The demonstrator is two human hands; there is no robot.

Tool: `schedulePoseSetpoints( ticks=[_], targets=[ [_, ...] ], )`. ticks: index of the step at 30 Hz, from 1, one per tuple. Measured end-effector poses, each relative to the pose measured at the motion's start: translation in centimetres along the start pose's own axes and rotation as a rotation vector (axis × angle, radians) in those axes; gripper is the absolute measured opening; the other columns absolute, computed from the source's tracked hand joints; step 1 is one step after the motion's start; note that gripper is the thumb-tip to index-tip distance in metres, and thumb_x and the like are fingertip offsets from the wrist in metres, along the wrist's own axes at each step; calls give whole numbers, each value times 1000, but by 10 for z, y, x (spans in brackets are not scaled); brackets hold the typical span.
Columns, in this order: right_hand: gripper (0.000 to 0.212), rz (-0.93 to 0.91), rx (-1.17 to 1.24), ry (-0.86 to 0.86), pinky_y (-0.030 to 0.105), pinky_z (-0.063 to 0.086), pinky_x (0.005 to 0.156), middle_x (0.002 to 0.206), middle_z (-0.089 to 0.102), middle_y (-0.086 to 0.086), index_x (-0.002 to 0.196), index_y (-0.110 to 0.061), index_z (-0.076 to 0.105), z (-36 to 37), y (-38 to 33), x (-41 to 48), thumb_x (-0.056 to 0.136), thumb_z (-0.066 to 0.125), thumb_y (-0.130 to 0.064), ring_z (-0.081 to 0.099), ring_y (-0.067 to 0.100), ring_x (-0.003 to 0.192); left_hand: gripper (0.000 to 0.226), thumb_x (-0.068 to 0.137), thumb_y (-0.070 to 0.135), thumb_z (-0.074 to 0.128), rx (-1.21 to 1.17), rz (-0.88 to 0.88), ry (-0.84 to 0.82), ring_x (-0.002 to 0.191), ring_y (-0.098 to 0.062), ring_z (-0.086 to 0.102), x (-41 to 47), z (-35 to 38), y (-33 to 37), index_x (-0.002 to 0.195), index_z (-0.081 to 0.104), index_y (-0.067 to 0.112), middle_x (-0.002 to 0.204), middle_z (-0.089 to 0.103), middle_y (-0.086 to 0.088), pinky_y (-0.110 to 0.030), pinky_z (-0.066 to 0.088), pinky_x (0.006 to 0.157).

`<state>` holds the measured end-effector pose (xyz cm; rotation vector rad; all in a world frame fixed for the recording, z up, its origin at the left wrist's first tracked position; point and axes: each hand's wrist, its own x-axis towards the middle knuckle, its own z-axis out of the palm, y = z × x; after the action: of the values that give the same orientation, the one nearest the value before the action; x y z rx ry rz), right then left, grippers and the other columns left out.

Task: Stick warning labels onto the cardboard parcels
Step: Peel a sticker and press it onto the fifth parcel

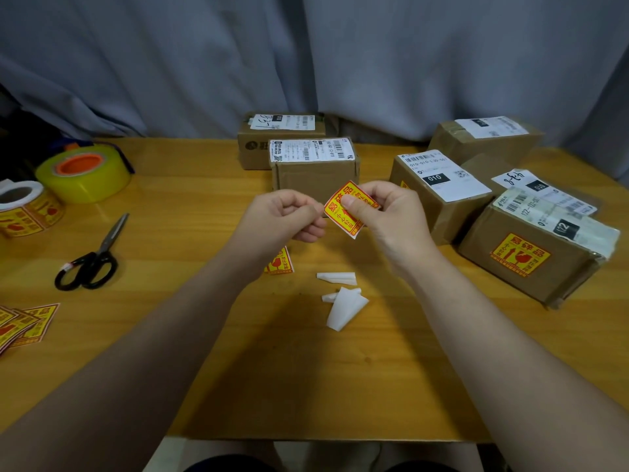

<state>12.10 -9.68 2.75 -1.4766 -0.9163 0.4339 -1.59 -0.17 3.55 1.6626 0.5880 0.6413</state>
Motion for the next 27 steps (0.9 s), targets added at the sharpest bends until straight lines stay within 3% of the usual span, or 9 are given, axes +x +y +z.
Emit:
schedulePoseSetpoints(
  ticks=[3,10,16,19,21,24,27],
  targets=[
    [3,-12,-28,-4,36,54,73,82,70,14,87,-11,69,1,0,0,84,69,-12,64,20,75,7,89,8,58,8,-10,-6,62,-10,65,0,2,3,86,65,5,72,68,-6,-19,54,59],
    [7,-10,-58,-33,26,53,70,78,69,4,90,-11,69,-2,0,0,84,68,-14,64,11,72,11,90,2,55,11,-44,-35,58,-10,64,1,1,5,84,64,4,66,68,-3,-19,54,56],
    [5,-3,-54,-53,27,53,72,79,69,3,90,-14,68,-3,0,0,85,67,-14,65,13,75,15,91,2,53,-19,-52,-60,57,-9,63,-1,3,9,81,64,7,62,68,0,-17,52,54],
    [24,5,1,-41,24,51,74,90,65,2,102,-19,60,1,1,2,82,71,-12,61,11,82,16,91,2,53,-76,-67,-44,55,-9,62,0,6,9,80,64,6,61,66,0,-17,52,54],
    [42,-64,-153,81,24,45,85,104,55,0,111,-23,52,5,5,1,76,76,-17,53,12,97,17,91,2,52,-132,-72,-8,55,-9,61,1,9,8,79,63,5,62,66,-1,-16,52,54],
    [21,-252,-415,213,28,35,93,106,48,-7,95,-24,66,11,3,-3,76,75,-27,45,15,108,16,92,4,52,-162,-54,43,54,-7,61,3,14,7,81,63,5,63,65,-1,-16,51,53],
    [8,-283,-297,88,25,47,81,90,64,-3,90,-16,74,13,0,-6,83,70,-18,60,14,92,15,92,3,51,-176,-38,79,53,-6,59,4,17,6,84,63,3,64,63,-3,-16,50,54]
  ],
)
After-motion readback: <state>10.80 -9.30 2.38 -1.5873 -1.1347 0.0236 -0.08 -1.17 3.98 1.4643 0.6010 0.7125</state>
